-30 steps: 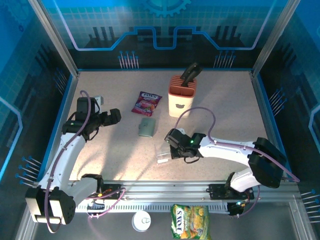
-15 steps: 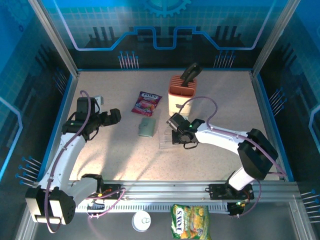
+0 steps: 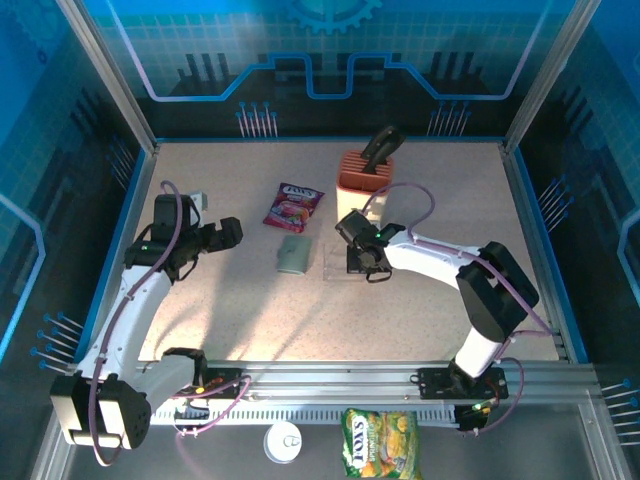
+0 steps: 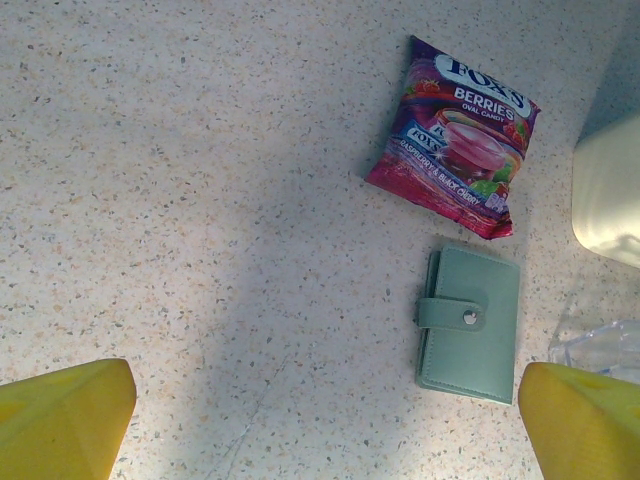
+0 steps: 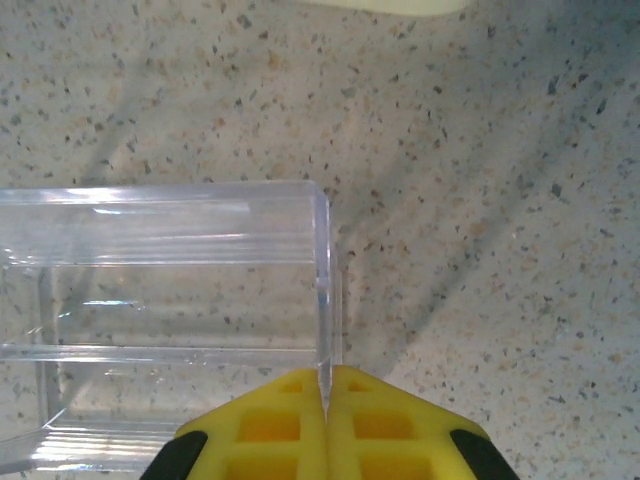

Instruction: Take the credit cards out of the card holder

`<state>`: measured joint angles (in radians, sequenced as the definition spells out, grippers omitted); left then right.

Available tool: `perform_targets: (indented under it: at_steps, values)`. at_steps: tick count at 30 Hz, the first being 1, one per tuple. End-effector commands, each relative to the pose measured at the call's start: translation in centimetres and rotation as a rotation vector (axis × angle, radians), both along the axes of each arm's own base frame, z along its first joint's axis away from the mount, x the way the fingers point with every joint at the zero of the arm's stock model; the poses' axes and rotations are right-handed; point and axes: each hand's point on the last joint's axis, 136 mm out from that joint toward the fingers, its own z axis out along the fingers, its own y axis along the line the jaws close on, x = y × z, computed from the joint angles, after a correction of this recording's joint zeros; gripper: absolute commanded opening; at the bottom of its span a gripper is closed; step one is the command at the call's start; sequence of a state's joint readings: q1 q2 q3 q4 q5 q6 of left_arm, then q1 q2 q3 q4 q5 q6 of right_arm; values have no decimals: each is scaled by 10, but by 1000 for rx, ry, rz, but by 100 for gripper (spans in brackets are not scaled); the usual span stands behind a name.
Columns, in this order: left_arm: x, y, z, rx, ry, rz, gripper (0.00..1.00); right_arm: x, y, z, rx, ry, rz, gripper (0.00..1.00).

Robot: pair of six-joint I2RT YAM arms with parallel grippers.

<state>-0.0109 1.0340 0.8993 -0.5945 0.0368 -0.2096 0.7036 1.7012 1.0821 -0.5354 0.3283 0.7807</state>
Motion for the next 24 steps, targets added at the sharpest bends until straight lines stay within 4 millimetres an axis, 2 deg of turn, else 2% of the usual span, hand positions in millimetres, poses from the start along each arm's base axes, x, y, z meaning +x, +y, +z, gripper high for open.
perform_targets:
  at_steps: [1, 7, 13, 16, 20, 24]
  values:
    - [-2, -1, -8, 5, 26, -4, 99, 16, -3, 1, -12, -27, -25, 5]
    - [-2, -1, -8, 6, 25, -6, 99, 20, 1, 2, 10, -19, -13, 7]
    - [-3, -3, -9, 0, 29, -10, 99, 16, 7, 11, 36, -17, 1, 18]
    - [-3, -5, -10, -3, 38, -15, 99, 14, 6, 17, 35, -37, 2, 19]
    - [-3, -8, -12, -8, 46, -25, 99, 10, 3, 29, 46, -61, 4, 26]
    - [-6, -20, -15, -24, 74, -77, 98, 7, 0, 49, 76, -104, 8, 30]
